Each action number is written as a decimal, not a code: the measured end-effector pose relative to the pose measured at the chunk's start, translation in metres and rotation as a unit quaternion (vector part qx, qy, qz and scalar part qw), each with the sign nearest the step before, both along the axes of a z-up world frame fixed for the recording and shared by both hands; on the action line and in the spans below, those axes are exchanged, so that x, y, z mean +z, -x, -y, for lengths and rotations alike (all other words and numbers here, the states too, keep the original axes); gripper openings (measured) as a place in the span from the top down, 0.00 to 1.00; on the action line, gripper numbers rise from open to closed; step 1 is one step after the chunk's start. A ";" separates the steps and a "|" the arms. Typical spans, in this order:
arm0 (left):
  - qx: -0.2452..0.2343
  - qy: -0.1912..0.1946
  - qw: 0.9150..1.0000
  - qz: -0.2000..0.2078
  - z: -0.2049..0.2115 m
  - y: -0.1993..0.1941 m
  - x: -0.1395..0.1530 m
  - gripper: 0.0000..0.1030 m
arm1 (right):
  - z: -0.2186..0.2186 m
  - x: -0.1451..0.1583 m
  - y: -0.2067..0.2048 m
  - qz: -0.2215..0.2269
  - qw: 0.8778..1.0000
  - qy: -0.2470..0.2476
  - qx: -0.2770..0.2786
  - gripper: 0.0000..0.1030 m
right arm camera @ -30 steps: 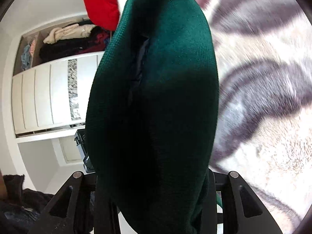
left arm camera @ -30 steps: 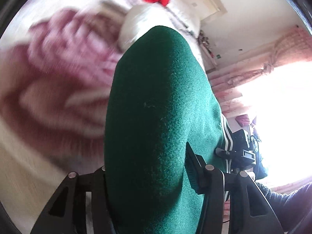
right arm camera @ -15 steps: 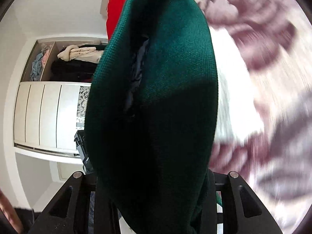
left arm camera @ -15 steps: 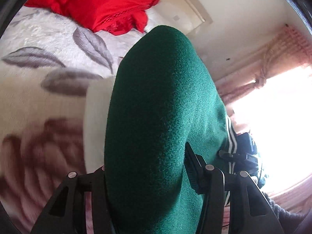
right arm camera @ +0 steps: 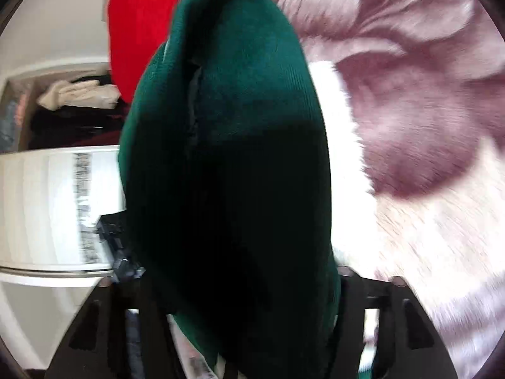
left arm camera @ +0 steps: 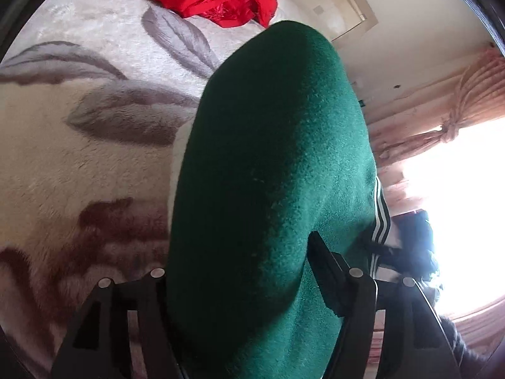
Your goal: Fold large clothes
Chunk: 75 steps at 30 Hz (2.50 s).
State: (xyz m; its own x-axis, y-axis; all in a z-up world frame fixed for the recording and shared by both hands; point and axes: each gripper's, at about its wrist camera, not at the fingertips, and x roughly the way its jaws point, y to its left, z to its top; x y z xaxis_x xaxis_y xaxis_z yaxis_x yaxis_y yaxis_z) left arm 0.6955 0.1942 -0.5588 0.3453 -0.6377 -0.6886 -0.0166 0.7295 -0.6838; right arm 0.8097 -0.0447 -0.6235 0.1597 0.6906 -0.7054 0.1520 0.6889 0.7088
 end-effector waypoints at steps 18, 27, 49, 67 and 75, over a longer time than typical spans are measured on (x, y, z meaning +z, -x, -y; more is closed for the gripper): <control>0.053 -0.352 0.932 0.068 0.055 0.109 0.097 0.00 | -0.051 0.093 0.189 0.035 0.892 0.449 -0.043 0.00; 0.066 -0.370 0.921 0.097 0.088 0.182 0.205 0.00 | -0.073 0.240 0.261 0.096 0.887 0.448 -0.054 0.00; 0.123 -0.353 0.910 0.182 0.109 0.387 0.449 0.00 | -0.079 0.579 0.507 0.257 0.853 0.446 -0.084 0.00; 0.148 -0.366 0.889 0.231 0.120 0.431 0.479 0.00 | -0.077 0.652 0.587 0.309 0.844 0.427 -0.098 0.00; 0.152 -0.366 0.889 0.231 0.121 0.435 0.479 0.00 | -0.075 0.659 0.588 0.320 0.840 0.427 -0.100 0.00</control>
